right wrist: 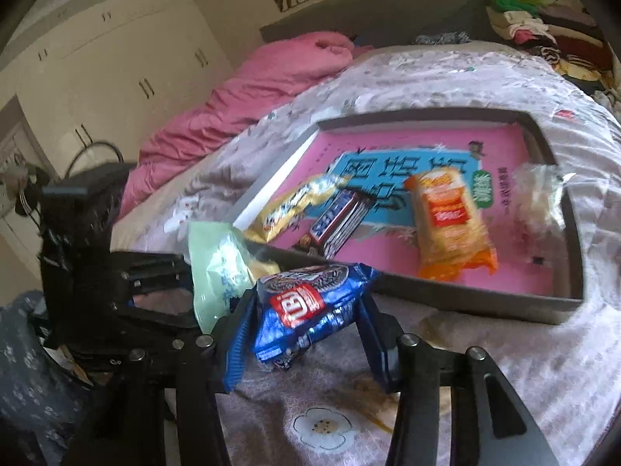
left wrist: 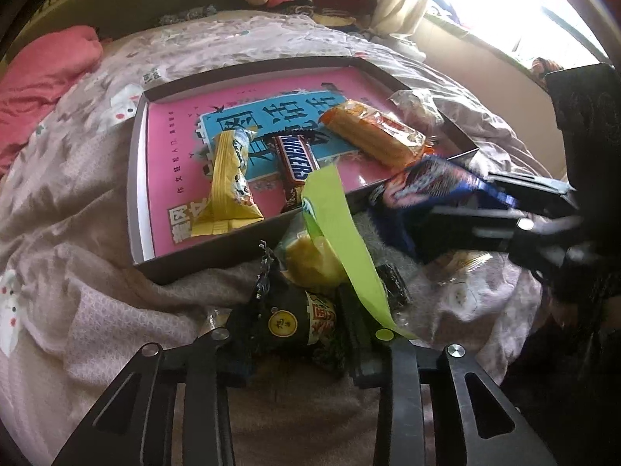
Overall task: Organize snacks
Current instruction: 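Grasp the blue cookie bag with the right tool while the left tool grasps the dark snack bag, then lift the blue cookie bag with the right tool while the left tool lifts the dark snack bag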
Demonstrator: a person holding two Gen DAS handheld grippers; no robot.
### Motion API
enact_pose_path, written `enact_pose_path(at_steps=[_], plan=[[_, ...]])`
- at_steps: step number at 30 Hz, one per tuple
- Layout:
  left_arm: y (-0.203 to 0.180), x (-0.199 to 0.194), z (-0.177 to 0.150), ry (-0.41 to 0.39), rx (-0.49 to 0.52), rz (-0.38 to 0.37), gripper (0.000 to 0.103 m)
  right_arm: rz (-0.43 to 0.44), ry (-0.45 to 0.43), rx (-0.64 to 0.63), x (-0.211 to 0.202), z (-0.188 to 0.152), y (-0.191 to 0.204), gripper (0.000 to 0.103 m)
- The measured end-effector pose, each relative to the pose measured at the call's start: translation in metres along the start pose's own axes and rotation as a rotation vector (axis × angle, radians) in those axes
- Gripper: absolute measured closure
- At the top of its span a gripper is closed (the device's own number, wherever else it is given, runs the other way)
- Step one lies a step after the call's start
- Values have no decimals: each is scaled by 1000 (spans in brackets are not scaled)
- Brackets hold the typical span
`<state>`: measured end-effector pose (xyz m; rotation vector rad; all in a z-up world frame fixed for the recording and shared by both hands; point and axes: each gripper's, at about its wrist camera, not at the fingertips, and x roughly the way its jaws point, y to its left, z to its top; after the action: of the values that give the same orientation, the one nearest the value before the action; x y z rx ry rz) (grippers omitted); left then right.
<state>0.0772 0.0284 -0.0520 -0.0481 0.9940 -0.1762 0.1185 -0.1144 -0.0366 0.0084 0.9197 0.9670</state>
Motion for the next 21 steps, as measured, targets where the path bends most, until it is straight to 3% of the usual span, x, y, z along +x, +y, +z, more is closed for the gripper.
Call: enact_pose_path(at_steps=[7, 21], plan=[[-2, -6, -3, -4, -47, -52, 71, -13, -39, 14, -16, 1, -5, 53], [8, -34, 6, -57, -91, -34, 71, -11, -85, 12, -29, 7, -6, 53]])
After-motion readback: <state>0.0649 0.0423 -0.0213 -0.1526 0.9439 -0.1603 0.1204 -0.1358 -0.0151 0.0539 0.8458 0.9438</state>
